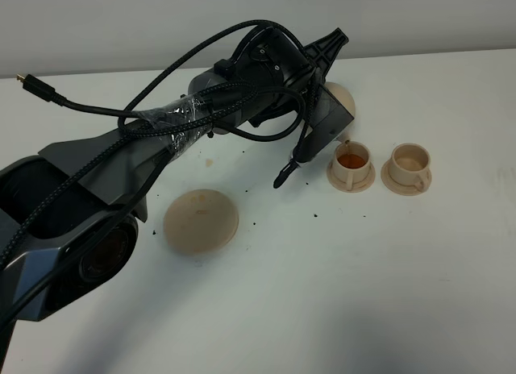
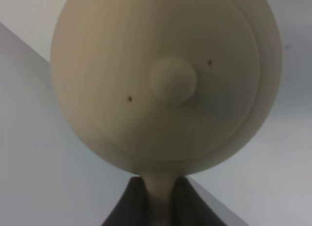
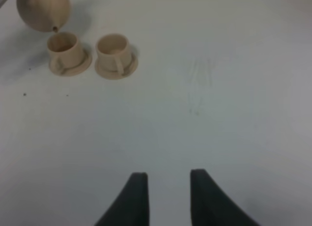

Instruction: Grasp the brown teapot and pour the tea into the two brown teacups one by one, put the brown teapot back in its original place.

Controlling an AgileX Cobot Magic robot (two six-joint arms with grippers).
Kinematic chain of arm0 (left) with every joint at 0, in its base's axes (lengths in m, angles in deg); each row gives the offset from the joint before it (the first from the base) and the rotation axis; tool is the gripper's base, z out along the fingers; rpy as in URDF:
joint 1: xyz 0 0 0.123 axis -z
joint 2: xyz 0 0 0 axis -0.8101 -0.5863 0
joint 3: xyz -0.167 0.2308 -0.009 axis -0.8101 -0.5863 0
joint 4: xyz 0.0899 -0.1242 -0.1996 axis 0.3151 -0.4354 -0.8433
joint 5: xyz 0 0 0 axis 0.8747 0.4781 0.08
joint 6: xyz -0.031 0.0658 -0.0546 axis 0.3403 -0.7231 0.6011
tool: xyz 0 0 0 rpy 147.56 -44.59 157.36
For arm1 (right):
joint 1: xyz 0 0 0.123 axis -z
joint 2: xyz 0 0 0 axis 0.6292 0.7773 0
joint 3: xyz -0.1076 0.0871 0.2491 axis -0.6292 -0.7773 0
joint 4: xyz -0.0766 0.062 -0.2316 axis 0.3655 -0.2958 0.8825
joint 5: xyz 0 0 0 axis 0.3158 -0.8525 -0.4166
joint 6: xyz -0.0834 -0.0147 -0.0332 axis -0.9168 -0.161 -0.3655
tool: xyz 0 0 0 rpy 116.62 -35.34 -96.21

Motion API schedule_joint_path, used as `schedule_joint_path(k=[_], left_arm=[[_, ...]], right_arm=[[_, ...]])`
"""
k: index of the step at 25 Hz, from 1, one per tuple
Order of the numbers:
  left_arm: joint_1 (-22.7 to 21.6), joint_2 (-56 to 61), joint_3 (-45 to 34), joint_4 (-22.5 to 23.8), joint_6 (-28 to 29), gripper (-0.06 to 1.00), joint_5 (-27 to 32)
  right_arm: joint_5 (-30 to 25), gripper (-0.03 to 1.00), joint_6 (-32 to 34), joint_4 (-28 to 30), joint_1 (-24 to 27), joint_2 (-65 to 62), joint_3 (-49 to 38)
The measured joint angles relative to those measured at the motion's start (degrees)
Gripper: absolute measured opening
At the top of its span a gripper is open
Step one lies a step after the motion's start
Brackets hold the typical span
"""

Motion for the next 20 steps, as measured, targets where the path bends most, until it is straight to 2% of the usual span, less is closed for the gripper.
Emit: schedule_joint_path(k=[20], left_arm=[[0.0, 0.0, 0.0, 0.8, -2.72, 0.15, -2.27]], right_arm=[[0.0, 0.24, 0.0, 0.0, 0.0, 0.0, 0.0]])
